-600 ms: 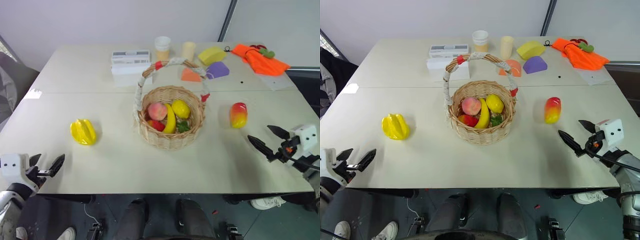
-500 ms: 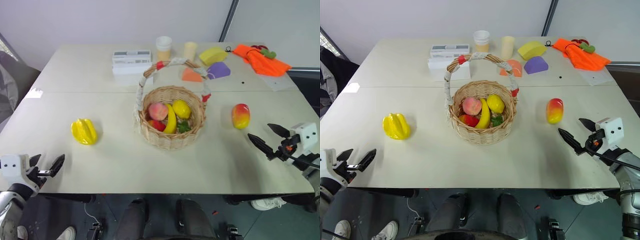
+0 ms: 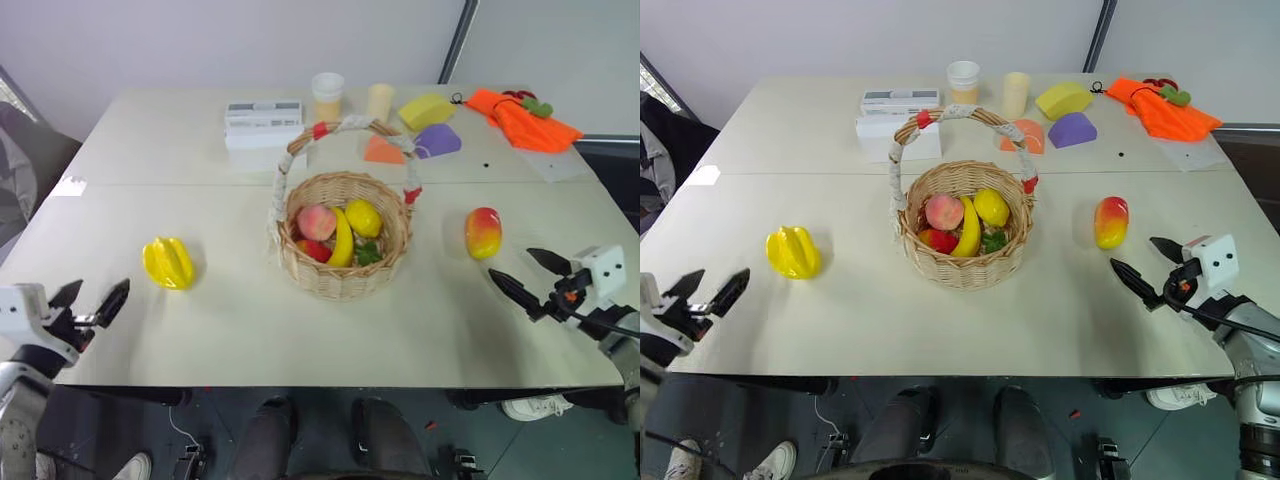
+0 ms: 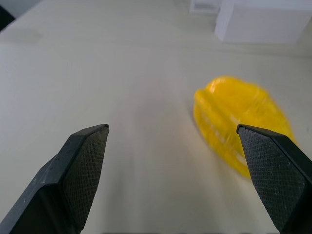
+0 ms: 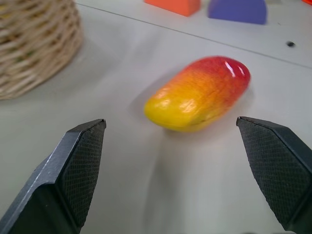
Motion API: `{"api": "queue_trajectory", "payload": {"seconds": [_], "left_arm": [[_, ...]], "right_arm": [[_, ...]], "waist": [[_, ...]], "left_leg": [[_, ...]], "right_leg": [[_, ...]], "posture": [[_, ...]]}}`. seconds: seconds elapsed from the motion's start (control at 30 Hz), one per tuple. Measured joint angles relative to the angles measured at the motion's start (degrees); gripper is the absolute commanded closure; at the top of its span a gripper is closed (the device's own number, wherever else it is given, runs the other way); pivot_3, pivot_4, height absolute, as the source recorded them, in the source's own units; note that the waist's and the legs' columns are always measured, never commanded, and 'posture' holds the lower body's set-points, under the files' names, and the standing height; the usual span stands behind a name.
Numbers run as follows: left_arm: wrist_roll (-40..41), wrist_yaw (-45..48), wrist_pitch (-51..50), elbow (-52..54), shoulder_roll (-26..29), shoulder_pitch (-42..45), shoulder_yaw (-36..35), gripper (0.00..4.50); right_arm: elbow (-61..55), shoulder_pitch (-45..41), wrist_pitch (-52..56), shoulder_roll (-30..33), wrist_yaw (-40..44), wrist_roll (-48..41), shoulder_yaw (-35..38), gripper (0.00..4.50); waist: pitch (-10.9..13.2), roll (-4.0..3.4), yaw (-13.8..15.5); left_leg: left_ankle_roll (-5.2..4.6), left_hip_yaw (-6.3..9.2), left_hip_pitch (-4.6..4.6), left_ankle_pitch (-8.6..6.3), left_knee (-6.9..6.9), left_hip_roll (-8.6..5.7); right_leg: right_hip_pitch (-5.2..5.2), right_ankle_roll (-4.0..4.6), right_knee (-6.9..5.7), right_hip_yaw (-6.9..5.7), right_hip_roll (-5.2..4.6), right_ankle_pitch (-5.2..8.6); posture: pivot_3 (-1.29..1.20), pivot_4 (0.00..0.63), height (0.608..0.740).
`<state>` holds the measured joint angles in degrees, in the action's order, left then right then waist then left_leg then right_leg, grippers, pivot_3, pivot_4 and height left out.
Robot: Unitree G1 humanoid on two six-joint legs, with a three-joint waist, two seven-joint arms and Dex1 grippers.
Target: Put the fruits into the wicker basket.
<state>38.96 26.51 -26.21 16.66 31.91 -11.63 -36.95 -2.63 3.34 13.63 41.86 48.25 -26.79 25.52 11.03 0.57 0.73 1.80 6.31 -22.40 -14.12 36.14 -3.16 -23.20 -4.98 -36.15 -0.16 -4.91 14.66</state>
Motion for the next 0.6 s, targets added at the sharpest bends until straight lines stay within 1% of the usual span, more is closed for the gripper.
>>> {"api": "queue_trajectory", "payload": {"seconds": [0.1, 0.23, 0.33, 0.47, 0.6], "left_arm": [[0.5, -4.6, -3.5, 3.8, -0.2, 3.5, 1.6, 0.0], [-1.6, -12.5, -9.7, 7.5, -0.9, 8.3, 7.8, 0.0], [-3.3, -19.4, -14.6, 7.8, -3.1, 12.8, 10.9, 0.0], [-5.6, -25.7, -19.8, 7.6, -4.5, 16.2, 12.7, 0.0], [-6.5, -27.2, -23.1, 7.3, -5.2, 16.7, 13.8, 0.0]], "right_arm": [[-5.0, 1.1, 3.2, 2.1, 1.8, -2.0, -0.1, 0.04], [-13.5, 4.5, 8.7, 6.0, 5.4, -5.3, -0.5, 0.04], [-18.5, 5.8, 12.7, 8.1, 7.5, -8.2, -0.6, 0.04], [-21.8, 4.8, 15.4, 10.0, 7.9, -10.1, -0.1, 0.04], [-22.8, 0.0, 18.0, 10.7, 6.9, -13.3, 1.2, 0.04]], "waist": [[0.0, 0.0, 0.0], [0.0, 0.03, 0.1], [0.0, 0.05, 0.0], [0.0, 0.17, -0.1], [0.0, 0.2, 0.1]], "left_leg": [[0.0, 0.0, 0.0, 0.0, 0.0, 0.0], [0.0, 0.0, 0.0, 0.0, 0.01, 0.0], [0.0, 0.0, 0.01, 0.0, 0.05, 0.0], [0.0, -0.04, 0.03, 0.0, 0.05, 0.0], [0.0, -0.04, 0.0, 0.0, 0.05, -0.01]], "right_leg": [[0.0, -0.02, 0.0, 0.0, 0.01, -0.01], [0.02, -0.19, 0.0, 0.0, 0.16, -0.1], [0.04, -0.28, -0.01, -0.01, 0.21, -0.15], [0.02, -0.34, -0.01, 0.0, 0.24, -0.19], [0.02, -0.34, 0.0, 0.0, 0.22, -0.19]], "posture": [[0.0, 0.15, 0.74], [0.0, 0.15, 0.74], [0.0, 0.15, 0.74], [0.0, 0.15, 0.74], [0.0, 0.15, 0.74]]}}
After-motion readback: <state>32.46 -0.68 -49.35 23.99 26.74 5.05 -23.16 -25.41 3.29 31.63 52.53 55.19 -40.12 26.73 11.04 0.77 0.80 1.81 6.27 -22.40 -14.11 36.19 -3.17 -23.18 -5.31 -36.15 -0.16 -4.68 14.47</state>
